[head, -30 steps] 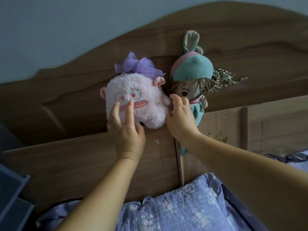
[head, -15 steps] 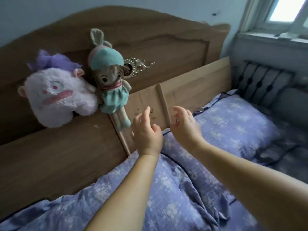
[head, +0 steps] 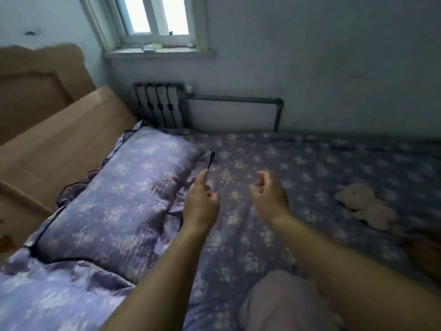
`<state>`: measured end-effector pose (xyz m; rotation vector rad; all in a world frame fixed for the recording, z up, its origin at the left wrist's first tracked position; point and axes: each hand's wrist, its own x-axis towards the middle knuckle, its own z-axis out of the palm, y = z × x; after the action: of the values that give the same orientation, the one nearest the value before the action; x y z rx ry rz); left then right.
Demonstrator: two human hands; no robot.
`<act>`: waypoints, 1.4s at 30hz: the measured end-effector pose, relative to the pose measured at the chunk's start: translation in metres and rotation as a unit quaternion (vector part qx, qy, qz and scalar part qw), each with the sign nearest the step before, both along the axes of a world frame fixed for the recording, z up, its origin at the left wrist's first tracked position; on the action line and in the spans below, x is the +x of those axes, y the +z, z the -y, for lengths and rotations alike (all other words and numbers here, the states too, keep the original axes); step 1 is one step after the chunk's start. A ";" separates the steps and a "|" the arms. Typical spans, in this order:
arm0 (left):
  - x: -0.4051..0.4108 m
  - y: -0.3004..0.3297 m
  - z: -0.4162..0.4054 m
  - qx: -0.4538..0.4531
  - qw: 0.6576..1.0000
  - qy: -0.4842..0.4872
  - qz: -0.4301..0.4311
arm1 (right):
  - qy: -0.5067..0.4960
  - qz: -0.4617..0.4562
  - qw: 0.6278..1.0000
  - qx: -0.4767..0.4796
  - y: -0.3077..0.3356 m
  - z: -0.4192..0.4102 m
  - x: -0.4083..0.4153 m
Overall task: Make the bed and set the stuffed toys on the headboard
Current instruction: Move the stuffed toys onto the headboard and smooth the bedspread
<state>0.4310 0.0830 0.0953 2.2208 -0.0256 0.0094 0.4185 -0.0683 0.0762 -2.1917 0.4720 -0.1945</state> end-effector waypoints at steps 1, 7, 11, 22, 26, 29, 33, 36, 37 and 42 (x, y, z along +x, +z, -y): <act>-0.002 -0.003 0.026 0.007 0.999 -0.032 -0.024 | -0.028 -0.005 1.000 0.011 -0.007 0.025 -0.007; -0.004 -0.027 0.163 0.036 0.974 -0.181 -0.132 | -0.166 -0.051 0.981 0.081 -0.046 0.157 -0.042; -0.006 -0.045 0.231 0.050 0.955 -0.235 -0.175 | -0.236 -0.080 0.964 0.091 -0.070 0.225 -0.063; -0.003 -0.108 0.351 0.119 0.903 -0.317 -0.266 | -0.423 -0.210 0.881 0.033 -0.161 0.367 -0.114; -0.004 -0.131 0.369 0.133 0.885 -0.333 -0.299 | -0.484 -0.183 0.856 -0.003 -0.183 0.397 -0.124; -0.003 -0.138 0.375 0.137 0.879 -0.339 -0.306 | -0.465 -0.262 0.845 0.031 -0.206 0.410 -0.132; 0.002 -0.142 0.376 0.135 0.882 -0.326 -0.313 | -0.415 -0.302 0.858 -0.001 -0.212 0.416 -0.134; 0.003 -0.142 0.370 0.132 0.886 -0.315 -0.313 | -0.366 -0.305 0.879 -0.030 -0.205 0.416 -0.133; 0.004 -0.142 0.367 0.128 0.889 -0.308 -0.312 | -0.351 -0.303 0.885 -0.039 -0.204 0.415 -0.131; 0.002 -0.142 0.348 0.114 0.902 -0.293 -0.296 | -0.347 -0.203 0.914 -0.052 -0.194 0.409 -0.120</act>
<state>0.4326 -0.2654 -0.0464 2.2701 -0.3718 -1.0426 0.2982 -0.4772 -0.1180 -2.0764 1.5038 -0.1404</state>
